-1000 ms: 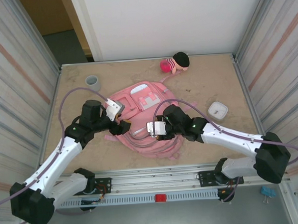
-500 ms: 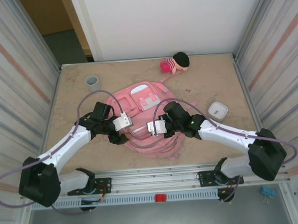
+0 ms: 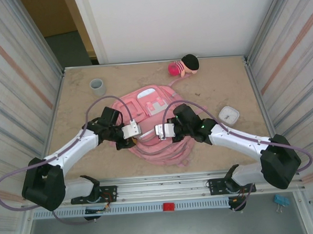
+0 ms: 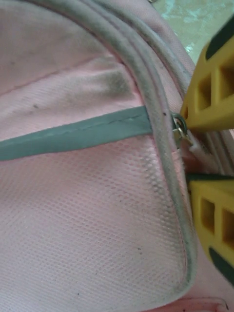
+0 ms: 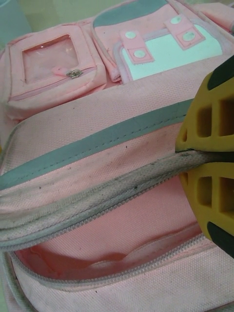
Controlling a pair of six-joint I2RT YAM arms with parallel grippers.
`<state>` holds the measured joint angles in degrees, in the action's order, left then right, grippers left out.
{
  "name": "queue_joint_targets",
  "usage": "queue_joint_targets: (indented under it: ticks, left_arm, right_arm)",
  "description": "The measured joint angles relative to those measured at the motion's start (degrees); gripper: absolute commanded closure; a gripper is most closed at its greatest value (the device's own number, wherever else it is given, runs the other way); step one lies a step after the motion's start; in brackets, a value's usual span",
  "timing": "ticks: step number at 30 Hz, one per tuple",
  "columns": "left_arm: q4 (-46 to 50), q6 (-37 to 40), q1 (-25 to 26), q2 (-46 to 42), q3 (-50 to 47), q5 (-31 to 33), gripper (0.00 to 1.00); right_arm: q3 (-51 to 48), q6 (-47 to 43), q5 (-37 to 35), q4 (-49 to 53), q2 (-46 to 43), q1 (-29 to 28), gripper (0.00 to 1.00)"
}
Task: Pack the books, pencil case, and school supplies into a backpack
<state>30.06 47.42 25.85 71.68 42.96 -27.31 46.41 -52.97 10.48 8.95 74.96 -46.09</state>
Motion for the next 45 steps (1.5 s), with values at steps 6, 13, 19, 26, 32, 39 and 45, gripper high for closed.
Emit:
queue_joint_targets:
  ticks: [6,13,19,26,32,39,45]
  left_arm:
    - [-0.04,-1.92,0.15,-1.57,-0.37,-2.84,1.0]
    - [-1.86,-7.13,0.15,-7.5,-3.21,-3.1,1.0]
    - [-2.4,-10.47,0.15,-8.39,-3.52,-2.86,1.0]
    - [-2.84,-13.2,0.46,-8.33,-3.52,-2.12,1.0]
    - [-2.86,-14.71,0.48,-7.82,-3.52,-2.08,1.0]
    - [-2.86,-15.63,0.48,-7.82,-3.48,-2.1,1.0]
    - [-2.86,-16.85,0.52,-7.85,-3.43,-2.23,1.0]
  right_arm:
    - [0.0,2.75,0.11,-0.83,-0.13,0.48,0.86]
    - [0.76,23.82,0.72,1.51,-5.86,1.11,0.49]
    - [2.67,57.13,1.84,4.2,-12.92,0.9,0.47]
    - [0.37,92.87,1.18,5.51,-14.36,-3.19,0.48]
    - [-6.54,118.14,4.13,-1.77,-11.5,-3.48,0.41]
    - [-6.36,130.9,7.23,-7.72,-5.38,-2.84,0.38]
    - [-6.54,136.65,8.9,-15.52,-1.18,-1.51,0.74]
